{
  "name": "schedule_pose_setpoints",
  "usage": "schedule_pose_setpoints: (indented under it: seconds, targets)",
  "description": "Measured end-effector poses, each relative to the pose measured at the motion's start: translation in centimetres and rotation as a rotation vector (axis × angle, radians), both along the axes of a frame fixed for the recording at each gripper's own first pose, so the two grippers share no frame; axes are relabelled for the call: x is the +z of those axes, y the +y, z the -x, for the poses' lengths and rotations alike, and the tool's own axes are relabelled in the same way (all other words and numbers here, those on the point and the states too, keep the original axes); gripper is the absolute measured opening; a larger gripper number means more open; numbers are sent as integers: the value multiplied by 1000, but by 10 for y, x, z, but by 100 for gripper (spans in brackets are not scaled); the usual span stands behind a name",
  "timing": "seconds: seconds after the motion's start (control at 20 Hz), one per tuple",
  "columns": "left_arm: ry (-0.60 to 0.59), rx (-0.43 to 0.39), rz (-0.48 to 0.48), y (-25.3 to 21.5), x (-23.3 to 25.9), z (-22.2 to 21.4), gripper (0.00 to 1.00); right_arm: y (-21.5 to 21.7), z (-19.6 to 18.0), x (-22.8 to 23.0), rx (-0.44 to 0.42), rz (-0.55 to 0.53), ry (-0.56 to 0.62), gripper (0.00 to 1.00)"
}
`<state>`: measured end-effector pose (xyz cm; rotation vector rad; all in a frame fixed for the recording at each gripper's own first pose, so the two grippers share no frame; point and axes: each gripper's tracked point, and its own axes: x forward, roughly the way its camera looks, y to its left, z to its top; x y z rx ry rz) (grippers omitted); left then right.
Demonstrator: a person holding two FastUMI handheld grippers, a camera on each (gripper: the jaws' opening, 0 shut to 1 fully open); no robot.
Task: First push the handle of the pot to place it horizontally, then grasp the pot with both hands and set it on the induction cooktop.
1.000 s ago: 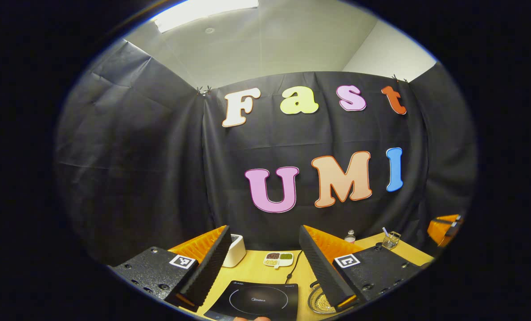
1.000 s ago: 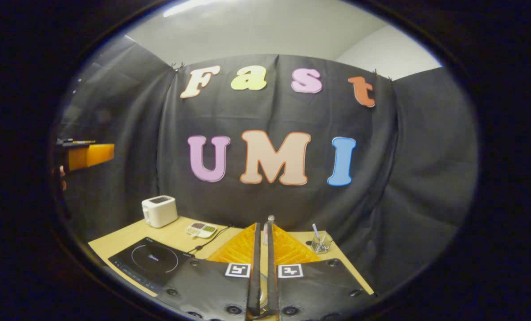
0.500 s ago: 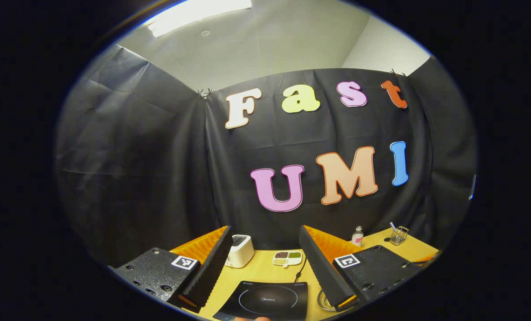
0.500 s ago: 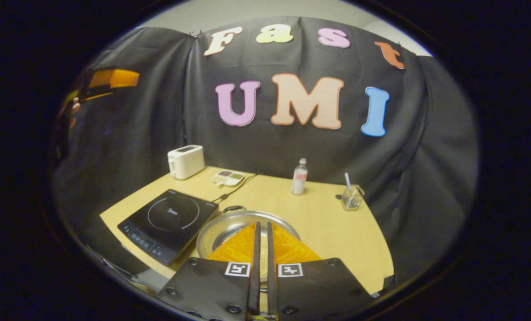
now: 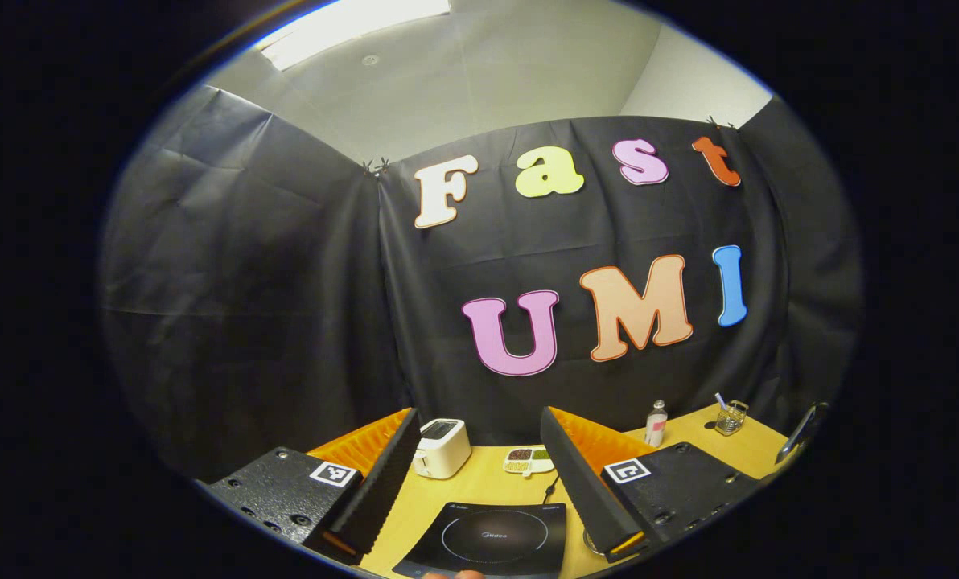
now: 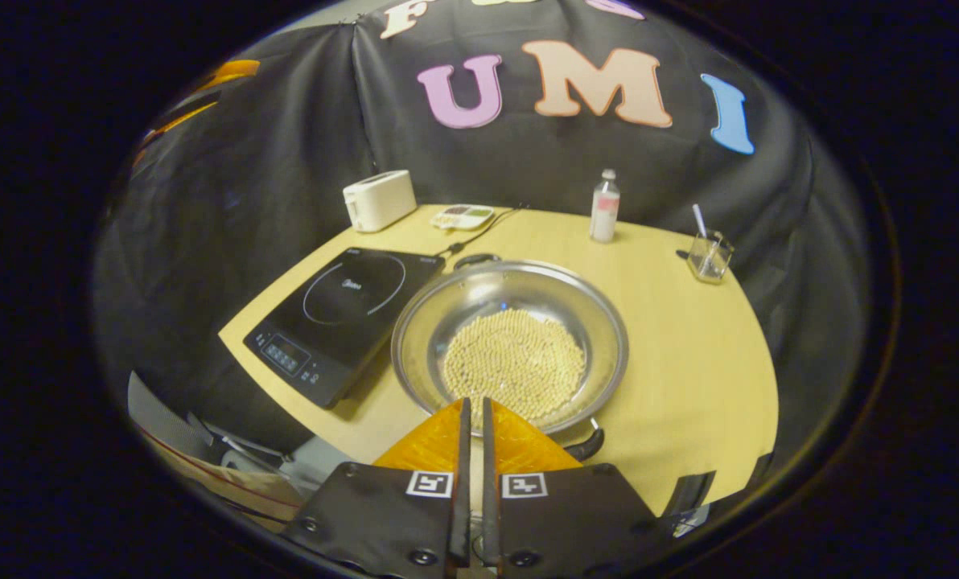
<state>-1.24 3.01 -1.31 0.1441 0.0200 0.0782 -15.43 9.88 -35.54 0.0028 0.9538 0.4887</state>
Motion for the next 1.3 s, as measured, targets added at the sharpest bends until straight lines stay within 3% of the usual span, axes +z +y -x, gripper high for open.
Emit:
schedule_pose_setpoints:
  seconds: [0.25, 0.6, 0.65, 1.0, 1.3]
  targets:
    - [16, 32, -3, 7, -5, 6, 96, -8, 21, -33, 28, 32, 86, 7]
    - [31, 74, 7, 13, -10, 11, 96, -28, 12, -59, 42, 75, 123, 8]
    - [32, 80, 9, 14, -12, 12, 96, -31, 11, -61, 44, 83, 124, 3]
    - [38, 135, 18, 22, -17, 10, 96, -56, -11, -73, 66, 154, 110, 3]
    - [45, 186, 31, 28, -23, 9, 96, -83, -41, -86, 35, 191, 113, 3]
